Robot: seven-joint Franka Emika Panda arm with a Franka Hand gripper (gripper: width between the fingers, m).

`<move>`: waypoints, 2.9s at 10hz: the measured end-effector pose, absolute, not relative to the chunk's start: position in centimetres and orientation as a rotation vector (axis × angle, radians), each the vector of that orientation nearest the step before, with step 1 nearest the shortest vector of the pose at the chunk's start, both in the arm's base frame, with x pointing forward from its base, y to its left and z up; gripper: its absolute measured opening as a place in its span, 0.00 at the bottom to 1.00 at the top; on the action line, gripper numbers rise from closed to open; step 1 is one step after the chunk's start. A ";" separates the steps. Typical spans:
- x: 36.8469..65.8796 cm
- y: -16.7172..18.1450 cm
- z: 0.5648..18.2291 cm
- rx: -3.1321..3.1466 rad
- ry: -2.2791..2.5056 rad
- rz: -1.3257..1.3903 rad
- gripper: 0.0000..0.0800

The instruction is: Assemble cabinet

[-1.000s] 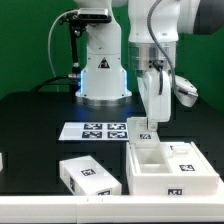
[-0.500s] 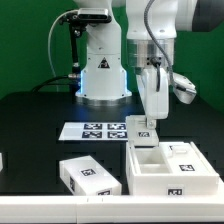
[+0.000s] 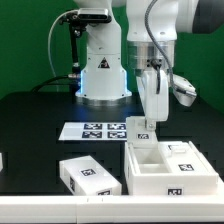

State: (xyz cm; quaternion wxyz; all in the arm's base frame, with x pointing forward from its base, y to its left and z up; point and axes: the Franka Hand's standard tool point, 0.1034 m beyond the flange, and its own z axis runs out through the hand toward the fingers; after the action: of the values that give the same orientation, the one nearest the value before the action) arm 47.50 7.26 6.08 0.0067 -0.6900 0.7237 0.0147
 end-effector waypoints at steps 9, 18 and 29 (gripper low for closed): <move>49.0 7.7 5.9 -2.169 2.254 0.011 0.08; 54.4 7.5 5.7 -2.171 2.227 -0.118 0.08; 59.1 7.5 5.9 -2.209 2.189 -0.235 0.08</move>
Offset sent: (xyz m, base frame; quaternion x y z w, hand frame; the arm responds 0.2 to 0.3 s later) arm 0.0195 0.0055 0.0053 0.0056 0.0222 -0.0451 0.9987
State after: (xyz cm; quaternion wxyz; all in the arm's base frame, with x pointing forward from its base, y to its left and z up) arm 59.12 7.46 5.86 0.0111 -0.7083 0.7018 -0.0753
